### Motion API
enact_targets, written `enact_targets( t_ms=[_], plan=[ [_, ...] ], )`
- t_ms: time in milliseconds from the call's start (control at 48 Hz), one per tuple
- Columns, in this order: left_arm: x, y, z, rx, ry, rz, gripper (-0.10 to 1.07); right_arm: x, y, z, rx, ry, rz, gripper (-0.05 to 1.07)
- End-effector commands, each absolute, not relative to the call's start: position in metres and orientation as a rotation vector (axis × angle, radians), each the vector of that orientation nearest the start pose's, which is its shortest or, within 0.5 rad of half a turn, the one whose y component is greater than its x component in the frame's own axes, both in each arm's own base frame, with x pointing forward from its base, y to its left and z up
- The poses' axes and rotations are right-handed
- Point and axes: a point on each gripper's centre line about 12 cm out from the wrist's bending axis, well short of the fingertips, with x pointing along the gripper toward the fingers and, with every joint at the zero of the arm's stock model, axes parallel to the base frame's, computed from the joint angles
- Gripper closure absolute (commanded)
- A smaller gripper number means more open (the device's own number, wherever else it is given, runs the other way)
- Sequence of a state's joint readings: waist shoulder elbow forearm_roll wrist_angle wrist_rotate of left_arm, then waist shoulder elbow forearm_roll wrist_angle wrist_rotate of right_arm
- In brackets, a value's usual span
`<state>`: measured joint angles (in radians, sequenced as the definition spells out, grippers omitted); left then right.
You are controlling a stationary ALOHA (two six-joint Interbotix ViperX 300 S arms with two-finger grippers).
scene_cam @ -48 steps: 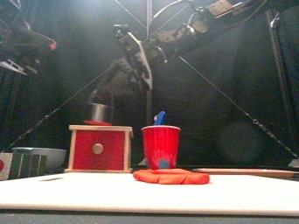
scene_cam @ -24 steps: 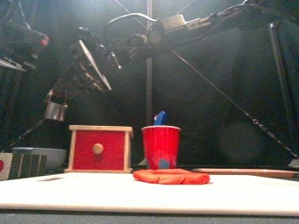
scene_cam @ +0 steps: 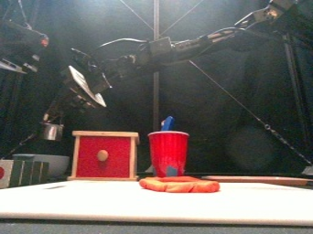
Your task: Place cookie cutter in bowl
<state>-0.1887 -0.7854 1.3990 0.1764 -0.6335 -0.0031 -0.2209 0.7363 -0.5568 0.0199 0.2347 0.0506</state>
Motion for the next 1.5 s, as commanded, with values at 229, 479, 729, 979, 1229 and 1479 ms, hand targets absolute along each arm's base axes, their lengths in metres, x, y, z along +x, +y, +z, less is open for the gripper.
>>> enact_targets(
  t_ms=[229,479,729,979,1229,1479],
  plan=[
    [0.189,-0.049,0.215,0.136,-0.053,-0.294,0.70,0.643,-0.151,0.230,0.117,0.335,-0.237,0.45],
    [0.189,-0.049,0.214,0.135,-0.050,-0.295,0.70,0.643,-0.152,0.227,0.131,0.341,-0.238,0.44],
    [0.188,-0.049,0.213,0.135,-0.048,-0.294,0.70,0.643,-0.152,0.226,0.136,0.342,-0.237,0.25],
    [0.188,-0.048,0.212,0.125,-0.043,-0.288,0.70,0.638,-0.147,0.239,0.112,0.363,-0.231,0.18],
    [0.188,-0.047,0.212,0.114,-0.040,-0.280,0.70,0.617,-0.128,0.278,0.072,0.408,-0.214,0.18],
    [0.188,-0.047,0.212,0.112,-0.040,-0.280,0.70,0.581,-0.111,0.283,0.084,0.460,-0.197,0.18]
  ],
)
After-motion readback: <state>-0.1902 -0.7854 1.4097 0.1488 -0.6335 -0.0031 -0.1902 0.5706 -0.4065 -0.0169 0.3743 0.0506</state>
